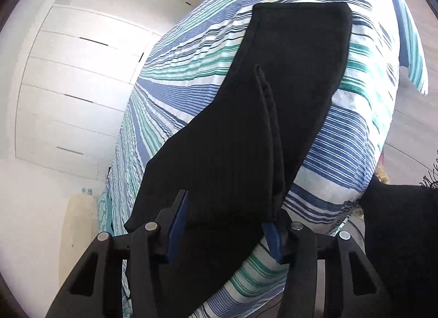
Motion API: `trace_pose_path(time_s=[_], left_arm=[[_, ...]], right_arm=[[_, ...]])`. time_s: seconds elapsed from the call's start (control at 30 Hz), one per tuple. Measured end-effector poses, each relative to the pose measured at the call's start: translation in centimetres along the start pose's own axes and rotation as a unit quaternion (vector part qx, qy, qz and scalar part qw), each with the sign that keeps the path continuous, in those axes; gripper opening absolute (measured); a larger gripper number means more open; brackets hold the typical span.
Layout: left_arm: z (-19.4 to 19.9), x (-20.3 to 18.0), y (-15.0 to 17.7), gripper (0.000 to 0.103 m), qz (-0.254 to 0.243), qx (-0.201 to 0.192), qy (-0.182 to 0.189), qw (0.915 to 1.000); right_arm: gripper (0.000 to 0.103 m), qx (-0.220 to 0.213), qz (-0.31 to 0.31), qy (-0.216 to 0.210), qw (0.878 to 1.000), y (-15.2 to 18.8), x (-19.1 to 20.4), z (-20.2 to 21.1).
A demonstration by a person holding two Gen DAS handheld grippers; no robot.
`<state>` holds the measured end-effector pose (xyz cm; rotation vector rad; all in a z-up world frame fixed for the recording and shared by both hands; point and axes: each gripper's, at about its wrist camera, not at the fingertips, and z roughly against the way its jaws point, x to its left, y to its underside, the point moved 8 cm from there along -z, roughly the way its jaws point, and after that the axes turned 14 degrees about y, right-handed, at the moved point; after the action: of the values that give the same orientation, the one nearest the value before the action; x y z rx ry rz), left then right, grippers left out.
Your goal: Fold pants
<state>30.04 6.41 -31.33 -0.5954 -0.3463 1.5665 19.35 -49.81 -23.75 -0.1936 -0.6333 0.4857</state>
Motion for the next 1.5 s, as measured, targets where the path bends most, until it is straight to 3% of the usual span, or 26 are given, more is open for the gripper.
trace_pose_path(time_s=[0.07,0.1,0.2,0.33,0.5,0.57,0.67,0.73,0.8,0.83,1.0,1.07,1.13,1.2,1.3,1.37,1.4,1.5], left_arm=[[0.0,0.0,0.0,0.103,-0.001,0.000,0.000,1.0000],[0.0,0.0,0.0,0.103,0.000,0.000,0.000,1.0000],[0.0,0.0,0.0,0.103,-0.002,-0.001,0.000,1.0000],[-0.1,0.0,0.0,0.103,-0.013,-0.007,0.008,0.9999],[0.8,-0.2,-1.0,0.102,0.017,0.052,0.042,0.9976],[1.7,-1.2,-3.1,0.102,0.033,0.039,0.099,0.9938],[1.3,-2.9,-8.3,0.102,0.044,0.042,0.156,0.9860],[-0.2,-3.7,-12.3,0.102,0.070,0.054,0.194,0.9771],[-3.0,-4.2,-16.0,0.102,0.121,0.072,0.230,0.9629],[-4.5,-4.1,-17.4,0.102,0.144,0.081,0.234,0.9580],[-10.9,-3.5,-21.8,0.100,0.213,0.096,0.209,0.9497],[-12.6,-3.4,-22.7,0.092,0.244,0.094,0.210,0.9420],[-14.2,-3.2,-23.1,0.074,0.271,0.098,0.208,0.9345],[-15.5,-2.9,-23.1,0.064,0.293,0.105,0.202,0.9287],[-16.2,-2.2,-23.7,0.052,0.304,0.094,0.193,0.9282],[-16.2,-2.1,-23.9,0.032,0.305,0.084,0.193,0.9288],[-16.0,-2.1,-23.4,0.015,0.303,0.080,0.190,0.9304],[-14.1,-2.1,-22.6,0.006,0.299,0.044,0.209,0.9302]], right_arm=[[0.020,-0.006,0.020,0.012,1.000,-0.2,0.3,0.0],[0.015,-0.013,0.032,0.022,0.999,-0.3,0.5,0.2],[0.012,-0.049,0.103,0.052,0.992,-0.6,2.1,1.3],[0.012,-0.128,0.216,0.078,0.965,-0.9,5.6,4.1],[0.012,-0.191,0.283,0.066,0.937,-0.8,8.3,7.4],[0.012,-0.205,0.300,0.059,0.930,-0.7,8.8,8.2],[0.012,-0.211,0.306,0.047,0.927,-0.9,9.3,8.7],[0.012,-0.207,0.301,0.040,0.930,-1.3,9.2,8.5],[0.012,-0.203,0.296,0.035,0.933,-1.7,9.0,8.3],[0.012,-0.200,0.293,0.033,0.934,-1.8,8.9,8.3],[0.012,-0.191,0.279,0.025,0.941,-2.5,8.3,8.1],[0.012,-0.190,0.279,0.023,0.941,-2.6,8.3,8.1],[0.012,-0.189,0.282,0.023,0.940,-2.7,8.3,8.0],[0.012,-0.189,0.284,0.023,0.940,-2.8,8.3,7.8],[0.012,-0.192,0.284,0.023,0.939,-2.9,8.1,8.0],[0.012,-0.196,0.283,0.018,0.939,-2.9,8.0,8.4],[0.012,-0.197,0.284,0.015,0.938,-2.8,7.9,8.6],[0.012,-0.194,0.282,0.016,0.940,-2.9,7.7,8.6]])
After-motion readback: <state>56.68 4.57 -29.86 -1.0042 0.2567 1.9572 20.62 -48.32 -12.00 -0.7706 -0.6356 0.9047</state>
